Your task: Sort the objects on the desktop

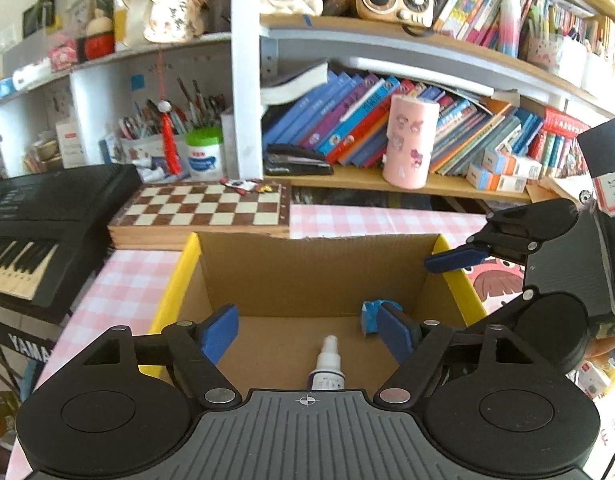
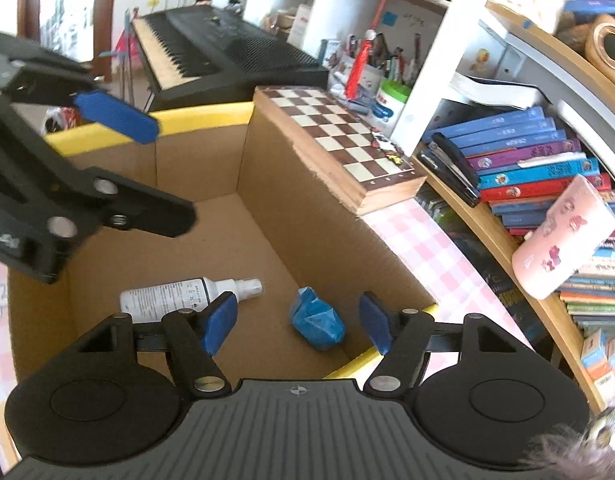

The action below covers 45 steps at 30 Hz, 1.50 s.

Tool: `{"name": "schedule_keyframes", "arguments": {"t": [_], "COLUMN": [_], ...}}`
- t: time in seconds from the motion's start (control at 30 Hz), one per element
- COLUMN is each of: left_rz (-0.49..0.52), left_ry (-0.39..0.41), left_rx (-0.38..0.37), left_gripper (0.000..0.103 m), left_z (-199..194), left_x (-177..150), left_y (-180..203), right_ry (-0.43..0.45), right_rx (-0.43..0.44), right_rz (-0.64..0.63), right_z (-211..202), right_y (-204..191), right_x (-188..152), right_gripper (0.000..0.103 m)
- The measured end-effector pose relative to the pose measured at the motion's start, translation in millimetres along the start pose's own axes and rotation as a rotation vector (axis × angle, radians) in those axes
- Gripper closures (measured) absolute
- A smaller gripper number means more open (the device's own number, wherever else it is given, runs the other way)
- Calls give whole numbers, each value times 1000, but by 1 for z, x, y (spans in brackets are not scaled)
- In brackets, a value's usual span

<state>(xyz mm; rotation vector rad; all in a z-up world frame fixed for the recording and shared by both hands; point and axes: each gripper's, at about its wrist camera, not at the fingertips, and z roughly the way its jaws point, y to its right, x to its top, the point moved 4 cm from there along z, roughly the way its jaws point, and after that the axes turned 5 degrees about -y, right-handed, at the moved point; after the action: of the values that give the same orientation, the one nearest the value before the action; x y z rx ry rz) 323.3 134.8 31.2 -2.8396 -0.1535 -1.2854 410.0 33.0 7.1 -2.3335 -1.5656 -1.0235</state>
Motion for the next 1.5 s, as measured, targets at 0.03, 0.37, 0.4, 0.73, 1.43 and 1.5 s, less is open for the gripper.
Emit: {"name": "schedule_keyframes", "arguments": {"t": [0.03,0.37,0.4,0.73,1.43,1.5], "left_rz": [-2,-70,-82,-122,-155,-155], "left_ry": [9,93,101,114,94,89], "left_rx": [4,24,33,30,61,55], "left_gripper": [22,18,17,15,15,15], "left_z": [-5,-52,-56,-101,-190,-193], "left_x": [-2,-19,-21,-57,-156,-166], "left_y": [-1,-3,-3,-1,-33,-32], "right_ry": [5,83,90,130,165,160], "right_rx": [-4,-66,-73,-202,-285,-297], "right_rz": [13,155,172,377,641,646], "right_z": [-3,-56,-62,-101,-165,-170], "right_y": [0,3,2,-16,-159,-173], "right_x": [-1,-16,-19,-50,-106,-112], "right_gripper": [38,37,37,36,36,35]}}
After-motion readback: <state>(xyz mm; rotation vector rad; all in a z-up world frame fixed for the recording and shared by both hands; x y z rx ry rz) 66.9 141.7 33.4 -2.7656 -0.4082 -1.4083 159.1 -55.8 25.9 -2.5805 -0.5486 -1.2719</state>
